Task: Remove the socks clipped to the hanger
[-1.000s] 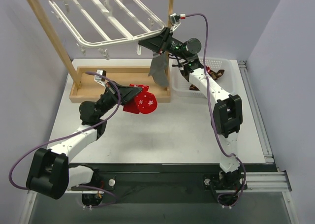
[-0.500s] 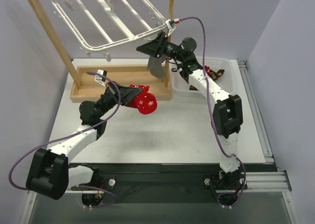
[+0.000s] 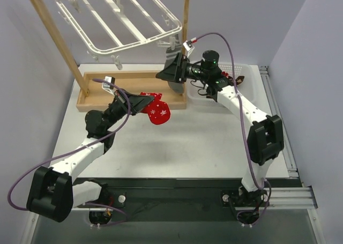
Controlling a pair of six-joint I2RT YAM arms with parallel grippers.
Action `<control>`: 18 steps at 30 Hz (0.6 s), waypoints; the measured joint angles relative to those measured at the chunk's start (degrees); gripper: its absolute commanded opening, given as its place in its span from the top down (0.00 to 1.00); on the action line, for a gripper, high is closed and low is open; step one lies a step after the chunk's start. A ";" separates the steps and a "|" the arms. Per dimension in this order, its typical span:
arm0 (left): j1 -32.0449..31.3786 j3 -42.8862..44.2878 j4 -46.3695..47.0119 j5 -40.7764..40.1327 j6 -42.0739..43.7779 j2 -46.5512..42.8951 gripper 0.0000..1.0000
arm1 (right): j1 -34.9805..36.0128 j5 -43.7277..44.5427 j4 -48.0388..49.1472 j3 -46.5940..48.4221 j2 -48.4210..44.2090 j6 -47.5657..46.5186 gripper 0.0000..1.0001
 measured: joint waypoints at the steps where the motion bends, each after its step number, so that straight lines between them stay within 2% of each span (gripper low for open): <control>1: 0.00 0.00 -0.92 -0.26 0.50 -0.66 1.00 | 0.07 -0.09 -1.81 -1.53 -1.68 -1.62 0.11; 7: 0.09 0.90 -7.30 -1.97 5.31 -4.28 1.00 | 0.17 -1.70 -8.20 -10.71 -13.03 -8.46 0.09; 13: 0.09 2.16 -10.60 -3.04 7.91 -4.76 1.00 | 1.81 -4.90 -1.44 -19.12 -19.58 -4.90 0.14; 16: 0.09 2.16 -11.43 -3.15 7.98 -4.74 1.00 | 4.11 -5.51 -0.55 -20.92 -19.82 -4.11 0.23; 17: 0.09 2.16 -11.52 -3.15 7.98 -4.74 1.00 | 4.87 -5.53 -0.55 -21.24 -19.82 -4.07 0.31; 18: 0.09 2.16 -11.54 -3.15 7.96 -4.74 1.00 | 5.51 -5.55 -0.55 -21.42 -19.82 -4.07 0.36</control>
